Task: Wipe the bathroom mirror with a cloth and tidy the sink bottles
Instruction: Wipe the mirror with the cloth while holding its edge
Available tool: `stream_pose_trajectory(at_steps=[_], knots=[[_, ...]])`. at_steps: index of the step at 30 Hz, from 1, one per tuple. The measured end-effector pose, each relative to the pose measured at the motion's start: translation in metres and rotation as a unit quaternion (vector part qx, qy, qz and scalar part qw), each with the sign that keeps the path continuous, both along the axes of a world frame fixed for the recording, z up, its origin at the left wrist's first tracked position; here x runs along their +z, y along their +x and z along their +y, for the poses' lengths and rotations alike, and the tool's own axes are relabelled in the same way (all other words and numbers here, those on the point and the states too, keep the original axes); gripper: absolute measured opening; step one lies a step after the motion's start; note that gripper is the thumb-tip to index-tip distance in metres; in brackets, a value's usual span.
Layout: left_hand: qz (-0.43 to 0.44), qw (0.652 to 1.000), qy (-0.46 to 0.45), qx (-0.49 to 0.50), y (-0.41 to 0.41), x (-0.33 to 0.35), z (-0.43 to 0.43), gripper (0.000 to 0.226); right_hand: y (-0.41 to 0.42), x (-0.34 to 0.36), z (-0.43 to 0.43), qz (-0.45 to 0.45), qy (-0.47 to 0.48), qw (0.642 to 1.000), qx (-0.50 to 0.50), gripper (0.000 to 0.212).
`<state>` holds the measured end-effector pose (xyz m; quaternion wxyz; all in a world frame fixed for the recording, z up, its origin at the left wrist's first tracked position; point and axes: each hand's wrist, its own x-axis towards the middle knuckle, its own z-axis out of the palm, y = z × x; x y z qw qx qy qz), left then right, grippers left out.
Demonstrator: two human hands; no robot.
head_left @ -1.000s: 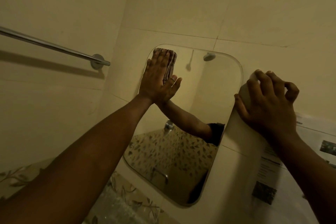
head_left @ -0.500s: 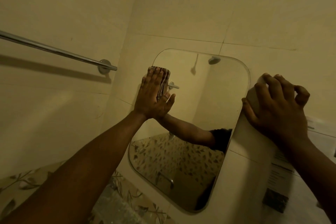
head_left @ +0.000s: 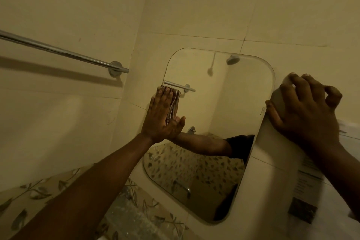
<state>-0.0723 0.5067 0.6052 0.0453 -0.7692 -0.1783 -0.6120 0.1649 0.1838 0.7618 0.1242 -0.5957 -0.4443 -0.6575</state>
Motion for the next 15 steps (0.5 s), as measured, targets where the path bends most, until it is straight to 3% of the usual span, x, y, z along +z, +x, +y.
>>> stream_pose_trajectory(at_steps=[15], knots=[[0.046,0.998,-0.048,-0.010,-0.003,-0.087,0.006,0.091,-0.002,0.000,-0.001,-0.002,0.002,1.000,0.004,0.068]])
